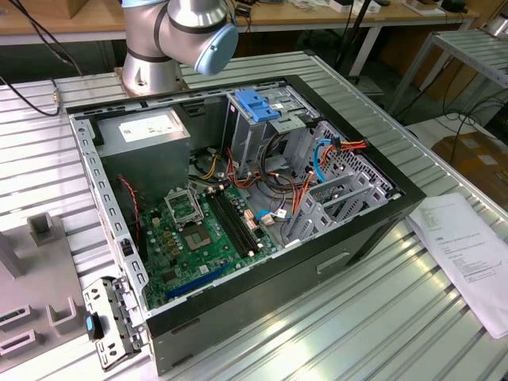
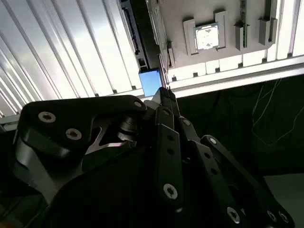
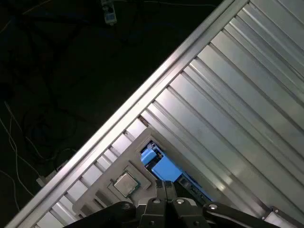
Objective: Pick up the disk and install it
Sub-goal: 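Pick up the disk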
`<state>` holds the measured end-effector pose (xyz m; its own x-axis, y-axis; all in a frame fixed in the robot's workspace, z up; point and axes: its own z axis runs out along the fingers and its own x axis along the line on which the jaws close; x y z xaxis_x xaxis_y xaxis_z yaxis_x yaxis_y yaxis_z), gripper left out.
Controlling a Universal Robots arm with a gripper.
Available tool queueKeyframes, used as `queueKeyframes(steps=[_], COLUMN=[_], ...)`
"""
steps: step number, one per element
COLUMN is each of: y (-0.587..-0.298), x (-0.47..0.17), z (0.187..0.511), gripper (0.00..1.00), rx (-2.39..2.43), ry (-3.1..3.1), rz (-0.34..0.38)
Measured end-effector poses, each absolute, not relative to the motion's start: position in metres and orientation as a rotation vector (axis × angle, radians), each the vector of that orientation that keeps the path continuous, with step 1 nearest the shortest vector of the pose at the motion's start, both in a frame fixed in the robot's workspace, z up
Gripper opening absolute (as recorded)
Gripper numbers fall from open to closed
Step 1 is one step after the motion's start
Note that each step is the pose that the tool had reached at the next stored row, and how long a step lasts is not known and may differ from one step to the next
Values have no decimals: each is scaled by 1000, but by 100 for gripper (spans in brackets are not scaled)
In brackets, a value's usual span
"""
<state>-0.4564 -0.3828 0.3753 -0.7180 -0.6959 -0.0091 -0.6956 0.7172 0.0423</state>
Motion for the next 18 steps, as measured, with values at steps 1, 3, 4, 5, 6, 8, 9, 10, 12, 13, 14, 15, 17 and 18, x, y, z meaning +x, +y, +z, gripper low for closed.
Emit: queueKeyframes(steps=[1,3,4,5,6,8,9,10,12,13,14,15,17,18], y=[-383,-383,-383,-383,-383,-383,-383,-383,-383,-383,-383,-383,-383,-383], x=[-456,-456,-456,-456,-456,-456,-456,-456,-456,-456,-456,-456,-456,-456], z=[375,375,375,375,375,375,375,375,375,375,375,375,375,374], gripper=[11,11,11,11,11,11,11,11,11,11,11,11,11,11], rx=[1240,1261,1266,1268,1268,1268,1270,1280,1312,1337,1365,1393,1466,1491], ry=[-2877,-2867,-2865,-2864,-2864,-2864,-2863,-2859,-2843,-2831,-2817,-2803,-2765,-2751], rz=[-67,-66,-66,-66,-66,-66,-66,-66,-66,-66,-66,-66,-65,-65])
